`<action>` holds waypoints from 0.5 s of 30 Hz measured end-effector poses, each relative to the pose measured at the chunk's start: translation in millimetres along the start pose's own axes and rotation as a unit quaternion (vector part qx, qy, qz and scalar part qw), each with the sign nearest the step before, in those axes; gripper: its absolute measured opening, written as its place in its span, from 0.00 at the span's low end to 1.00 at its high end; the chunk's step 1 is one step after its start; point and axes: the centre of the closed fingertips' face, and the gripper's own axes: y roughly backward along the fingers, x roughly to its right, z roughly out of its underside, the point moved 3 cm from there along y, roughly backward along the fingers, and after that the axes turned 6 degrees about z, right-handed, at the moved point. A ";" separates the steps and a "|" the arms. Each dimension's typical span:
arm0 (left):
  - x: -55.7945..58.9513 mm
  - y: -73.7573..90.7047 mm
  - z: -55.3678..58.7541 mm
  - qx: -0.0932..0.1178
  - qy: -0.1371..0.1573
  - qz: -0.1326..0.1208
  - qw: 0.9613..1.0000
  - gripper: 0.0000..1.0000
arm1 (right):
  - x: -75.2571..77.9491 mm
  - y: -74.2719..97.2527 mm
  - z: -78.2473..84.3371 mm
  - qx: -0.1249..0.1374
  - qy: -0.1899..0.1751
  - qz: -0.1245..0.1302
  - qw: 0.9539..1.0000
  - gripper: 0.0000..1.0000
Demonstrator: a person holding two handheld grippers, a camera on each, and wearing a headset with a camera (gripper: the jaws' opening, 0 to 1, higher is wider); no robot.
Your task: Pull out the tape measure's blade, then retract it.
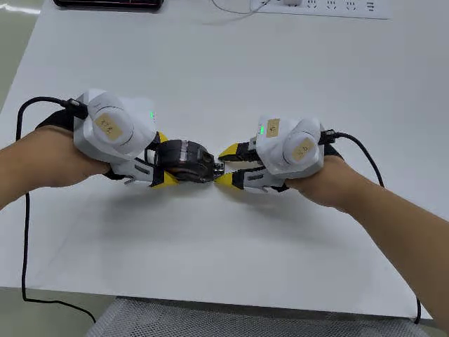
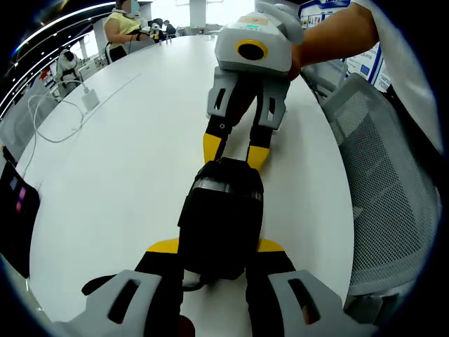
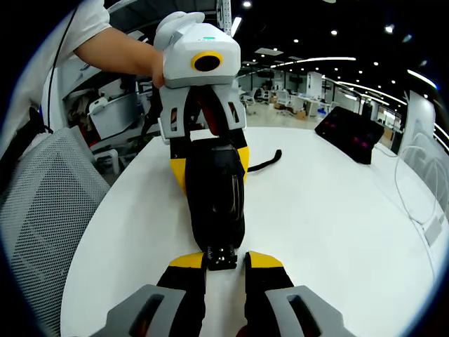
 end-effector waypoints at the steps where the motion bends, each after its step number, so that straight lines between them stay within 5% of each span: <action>1: -0.1 0.0 -0.1 0.000 0.000 0.000 1.000 0.29 | -0.6 -0.3 -0.2 0.000 0.001 -0.001 1.000 0.17; 15: -0.3 0.1 -0.2 0.000 -0.001 0.000 1.000 0.29 | -3.9 -1.2 -0.6 0.004 0.008 -0.005 1.000 0.12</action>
